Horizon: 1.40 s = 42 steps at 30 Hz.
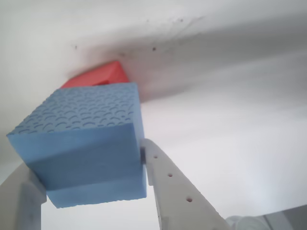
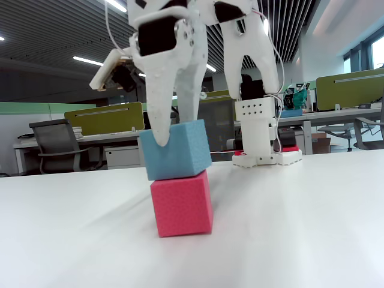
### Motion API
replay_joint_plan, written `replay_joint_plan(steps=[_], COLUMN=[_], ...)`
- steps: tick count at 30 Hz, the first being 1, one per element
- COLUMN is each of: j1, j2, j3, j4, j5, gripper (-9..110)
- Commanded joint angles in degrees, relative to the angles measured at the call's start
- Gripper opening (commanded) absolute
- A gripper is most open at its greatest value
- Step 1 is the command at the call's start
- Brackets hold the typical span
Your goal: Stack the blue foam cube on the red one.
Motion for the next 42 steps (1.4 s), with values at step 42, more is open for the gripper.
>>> replay_joint_plan(steps=[42], j1=[-0.53], j2=[11.25], j3=[2.64], j4=[-1.76], j5=[2.02], gripper=[36])
